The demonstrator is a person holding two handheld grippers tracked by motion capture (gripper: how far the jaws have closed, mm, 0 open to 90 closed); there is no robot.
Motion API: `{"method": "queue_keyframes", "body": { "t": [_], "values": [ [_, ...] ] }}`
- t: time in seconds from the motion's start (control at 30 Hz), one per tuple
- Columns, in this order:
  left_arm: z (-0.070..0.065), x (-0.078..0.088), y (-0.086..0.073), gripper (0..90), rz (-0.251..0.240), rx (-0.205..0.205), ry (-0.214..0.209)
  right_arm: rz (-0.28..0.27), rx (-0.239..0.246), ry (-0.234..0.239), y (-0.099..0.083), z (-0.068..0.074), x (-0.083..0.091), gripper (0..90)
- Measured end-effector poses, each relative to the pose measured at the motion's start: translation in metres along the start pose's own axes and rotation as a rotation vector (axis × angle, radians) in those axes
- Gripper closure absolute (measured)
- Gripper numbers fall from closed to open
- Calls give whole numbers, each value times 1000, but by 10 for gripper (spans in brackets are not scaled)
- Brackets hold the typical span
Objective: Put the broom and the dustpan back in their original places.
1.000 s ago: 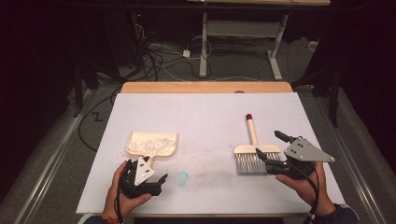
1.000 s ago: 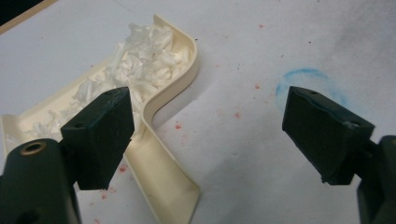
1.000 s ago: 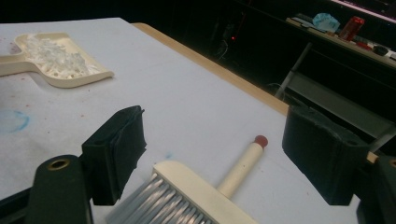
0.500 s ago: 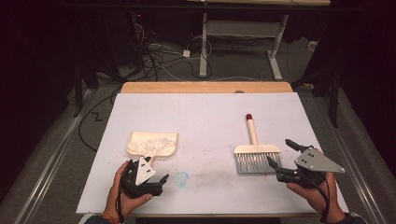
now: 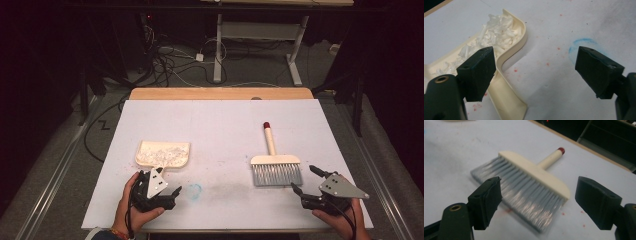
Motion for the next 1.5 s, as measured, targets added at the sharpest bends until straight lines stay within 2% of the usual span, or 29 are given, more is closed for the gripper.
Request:
{"method": "queue_keyframes", "body": {
  "t": [0.1,0.17,0.37,0.47,0.53,0.77,1.17,1.33,1.5],
  "values": [
    [-1,1,0,165,-3,0,-1,15,-2,11,-6,2,-2,220],
    [-2,1,-1,165,-3,-6,-3,17,28,-3,-7,4,-3,220],
    [-4,2,-2,165,0,-24,-6,-3,14,0,-2,3,-1,220],
    [-5,3,-3,165,-5,-18,-9,-10,11,-4,0,4,1,220],
    [-5,3,-3,165,-2,-29,-9,-11,16,-6,2,5,2,221],
    [-5,3,-3,165,1,-28,-9,-17,23,-6,4,7,1,221],
    [-5,2,-2,165,-3,-36,-15,-24,31,-36,8,2,7,220],
    [-5,2,0,165,-10,-29,-12,-10,39,-38,6,1,6,220],
    [-5,2,3,165,-17,-23,-3,0,23,-47,6,-1,6,221]
  ]
}}
Point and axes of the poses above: each handheld gripper's, and its own axes: x roughly backward along the jaws, y roughly out of its top, z roughly to its left, the point moved 5 cm from there along -x, roughly forward along the jaws, and after that the axes turned 2 degrees about -z, right-handed, at the moved point
